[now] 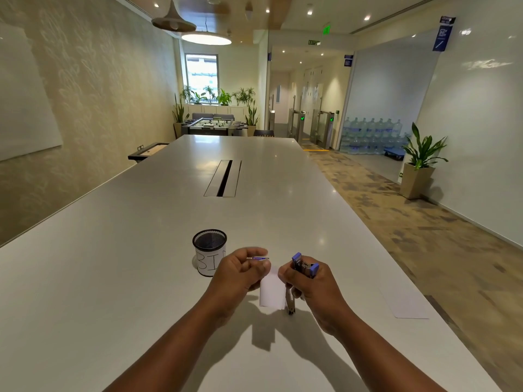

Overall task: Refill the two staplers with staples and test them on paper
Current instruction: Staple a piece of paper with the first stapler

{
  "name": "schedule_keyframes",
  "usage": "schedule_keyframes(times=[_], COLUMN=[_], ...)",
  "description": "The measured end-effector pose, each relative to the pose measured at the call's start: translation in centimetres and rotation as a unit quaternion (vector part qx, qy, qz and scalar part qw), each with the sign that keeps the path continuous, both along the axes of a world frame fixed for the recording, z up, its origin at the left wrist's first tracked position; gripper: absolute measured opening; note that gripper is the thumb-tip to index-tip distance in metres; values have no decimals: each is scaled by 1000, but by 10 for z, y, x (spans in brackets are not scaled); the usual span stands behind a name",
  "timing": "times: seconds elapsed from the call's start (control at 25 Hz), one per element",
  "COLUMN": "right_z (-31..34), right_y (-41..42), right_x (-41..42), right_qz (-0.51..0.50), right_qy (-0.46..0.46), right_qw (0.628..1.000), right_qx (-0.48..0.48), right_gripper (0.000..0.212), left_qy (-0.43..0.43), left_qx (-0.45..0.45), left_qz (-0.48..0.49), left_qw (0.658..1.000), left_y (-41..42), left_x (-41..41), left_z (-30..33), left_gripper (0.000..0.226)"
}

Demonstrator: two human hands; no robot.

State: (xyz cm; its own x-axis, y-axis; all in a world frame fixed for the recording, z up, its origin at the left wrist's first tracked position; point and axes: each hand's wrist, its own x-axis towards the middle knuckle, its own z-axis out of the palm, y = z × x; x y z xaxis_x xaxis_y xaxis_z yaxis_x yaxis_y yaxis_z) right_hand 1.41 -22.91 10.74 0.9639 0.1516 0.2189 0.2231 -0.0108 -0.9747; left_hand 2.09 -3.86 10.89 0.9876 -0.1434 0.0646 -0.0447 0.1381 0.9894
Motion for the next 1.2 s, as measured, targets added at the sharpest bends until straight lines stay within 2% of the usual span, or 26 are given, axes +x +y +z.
schedule_keyframes(times=[0.12, 0.28, 0.44, 0.6, 0.72, 0.8, 0.88, 1.0, 1.08, 1.2], right_z=[-4, -5, -3, -2, -3, -3, -4, -4, -4, -6], right_y=[2, 4, 6, 9, 6, 6, 8, 10, 11, 12], right_x=[0, 1, 1, 0, 2, 2, 1, 2, 3, 5], right_qz=[-8, -4, 0, 6, -10, -20, -25, -47, -59, -80], right_qy=[-3, 12, 15, 13, 14, 10, 12, 22, 27, 43], right_qw=[1000, 1000, 1000, 1000, 1000, 1000, 1000, 998, 997, 995], right_qx=[-4, -11, -13, -20, -7, -4, -1, 26, 34, 46], right_gripper=[18, 20, 19, 15, 21, 26, 23, 19, 22, 24], left_qy=[39, 15, 23, -18, 23, 55, 16, -87, -135, -121], left_qx=[-1, 64, 77, 120, 86, 97, 155, 219, 230, 200], left_qz=[-13, 33, 57, 89, 6, -30, 5, 97, 132, 106], left_qw=[999, 997, 995, 989, 996, 993, 988, 967, 955, 967], left_y=[-4, -9, -14, -17, -9, -5, -7, -14, -14, -10], left_x=[-3, -4, -2, -3, -1, 0, 0, 0, -1, 0], left_z=[-3, -5, -5, -12, -14, -16, -19, -19, -17, -17], left_gripper=[14, 23, 28, 31, 33, 35, 40, 55, 60, 55])
